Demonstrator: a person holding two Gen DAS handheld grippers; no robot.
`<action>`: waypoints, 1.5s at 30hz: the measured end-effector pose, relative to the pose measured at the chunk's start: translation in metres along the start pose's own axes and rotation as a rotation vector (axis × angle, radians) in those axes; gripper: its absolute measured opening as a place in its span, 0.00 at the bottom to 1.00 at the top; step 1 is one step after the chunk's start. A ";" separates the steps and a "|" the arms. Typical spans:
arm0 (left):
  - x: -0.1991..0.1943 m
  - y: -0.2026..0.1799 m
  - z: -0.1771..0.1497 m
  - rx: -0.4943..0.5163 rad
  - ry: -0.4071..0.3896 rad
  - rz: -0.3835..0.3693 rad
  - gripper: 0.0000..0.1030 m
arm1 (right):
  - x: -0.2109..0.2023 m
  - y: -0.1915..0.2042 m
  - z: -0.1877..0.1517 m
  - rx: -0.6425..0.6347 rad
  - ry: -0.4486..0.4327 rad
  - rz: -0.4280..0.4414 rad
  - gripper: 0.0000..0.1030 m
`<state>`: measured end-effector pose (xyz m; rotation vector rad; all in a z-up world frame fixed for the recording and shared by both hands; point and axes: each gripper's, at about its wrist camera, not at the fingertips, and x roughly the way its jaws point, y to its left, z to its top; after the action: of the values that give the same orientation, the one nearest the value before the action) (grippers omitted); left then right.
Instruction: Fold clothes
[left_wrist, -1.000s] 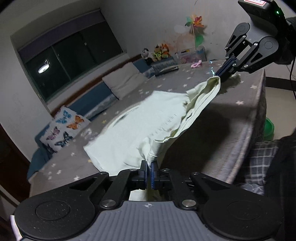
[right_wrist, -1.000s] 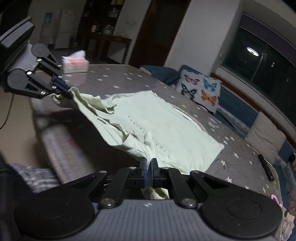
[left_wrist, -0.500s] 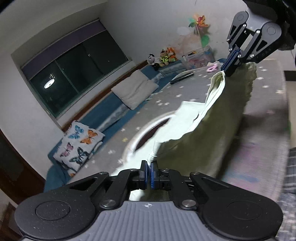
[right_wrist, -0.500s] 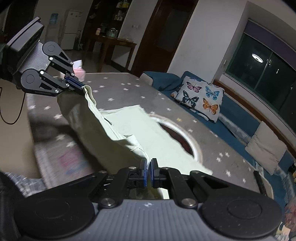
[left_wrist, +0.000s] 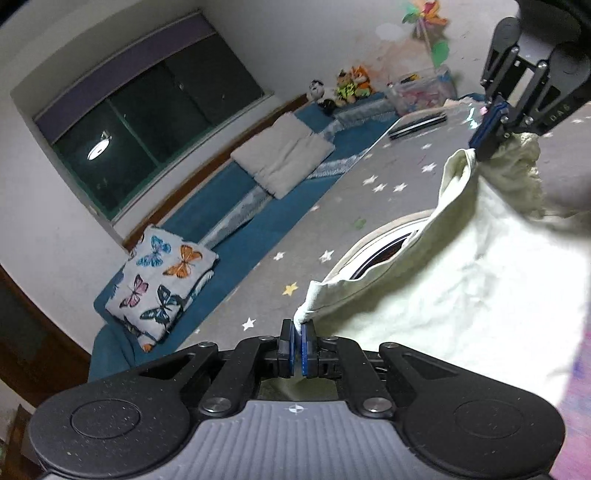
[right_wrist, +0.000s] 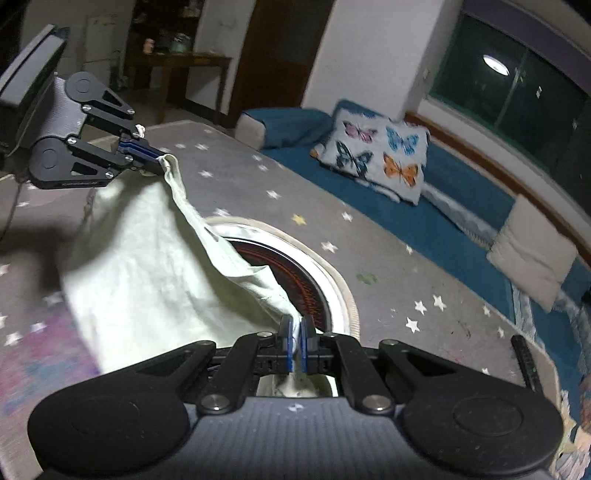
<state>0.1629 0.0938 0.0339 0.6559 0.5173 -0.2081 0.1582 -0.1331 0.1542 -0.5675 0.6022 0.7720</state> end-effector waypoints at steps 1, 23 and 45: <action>0.012 0.001 -0.001 -0.008 0.010 0.002 0.04 | 0.010 -0.004 -0.001 0.009 0.009 -0.002 0.03; 0.011 0.049 -0.057 -0.450 0.127 0.069 0.41 | 0.063 -0.065 -0.051 0.395 0.059 -0.051 0.12; -0.064 0.004 -0.104 -0.745 0.161 -0.100 0.07 | 0.047 -0.039 -0.081 0.522 0.073 -0.025 0.16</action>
<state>0.0686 0.1636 -0.0001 -0.0813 0.7283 -0.0449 0.1917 -0.1875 0.0762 -0.1219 0.8270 0.5405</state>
